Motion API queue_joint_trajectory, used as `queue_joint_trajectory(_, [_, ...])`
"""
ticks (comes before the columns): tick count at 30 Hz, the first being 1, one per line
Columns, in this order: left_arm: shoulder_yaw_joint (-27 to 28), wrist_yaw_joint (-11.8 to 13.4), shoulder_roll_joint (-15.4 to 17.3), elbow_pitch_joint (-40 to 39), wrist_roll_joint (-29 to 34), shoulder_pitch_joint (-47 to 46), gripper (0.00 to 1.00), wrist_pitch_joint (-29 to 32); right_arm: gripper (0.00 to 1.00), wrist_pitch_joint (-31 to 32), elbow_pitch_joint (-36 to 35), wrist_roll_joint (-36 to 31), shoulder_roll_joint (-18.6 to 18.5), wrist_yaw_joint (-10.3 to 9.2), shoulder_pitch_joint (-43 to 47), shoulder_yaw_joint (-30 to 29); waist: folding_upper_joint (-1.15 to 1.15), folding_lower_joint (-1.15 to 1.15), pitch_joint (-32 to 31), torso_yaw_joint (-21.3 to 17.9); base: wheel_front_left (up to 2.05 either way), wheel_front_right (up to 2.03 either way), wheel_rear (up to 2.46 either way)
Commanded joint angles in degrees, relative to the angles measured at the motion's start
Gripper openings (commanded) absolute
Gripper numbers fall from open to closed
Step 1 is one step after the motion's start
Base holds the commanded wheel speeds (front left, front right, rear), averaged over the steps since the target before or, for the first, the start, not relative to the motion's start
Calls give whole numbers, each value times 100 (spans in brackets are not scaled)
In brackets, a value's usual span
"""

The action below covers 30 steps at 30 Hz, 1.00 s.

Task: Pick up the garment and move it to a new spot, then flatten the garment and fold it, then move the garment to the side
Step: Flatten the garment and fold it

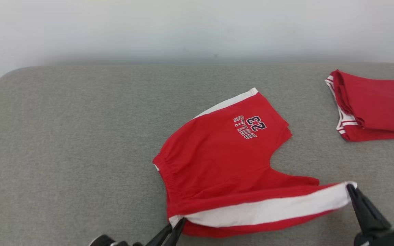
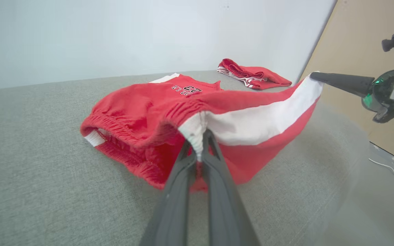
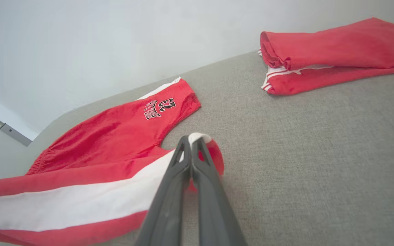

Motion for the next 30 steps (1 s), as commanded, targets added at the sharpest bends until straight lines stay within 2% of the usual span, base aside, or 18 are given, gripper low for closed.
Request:
queue_joint_trajectory(1, [-51,-8,-40,-22,-14,-214,0,-18,0,93,30,-20,-98,-17,-295,39,0,0,22,141,0,0,0])
queue_joint_trajectory(10, [-147,-9,-231,161,-214,-1082,0,-18,0,469,763,0,-404,-17,-1902,385,0,0,272,413,0,0,0])
queue_joint_trajectory(19, [-37,-8,-557,744,-473,-1938,0,-18,0,472,2301,-34,-602,-17,-3990,1140,0,0,768,689,0,0,0])
queue_joint_trajectory(30, [41,-2,-749,1348,-516,-2587,0,-18,0,235,4234,-256,-289,-17,-6036,2068,0,0,1295,783,0,0,0])
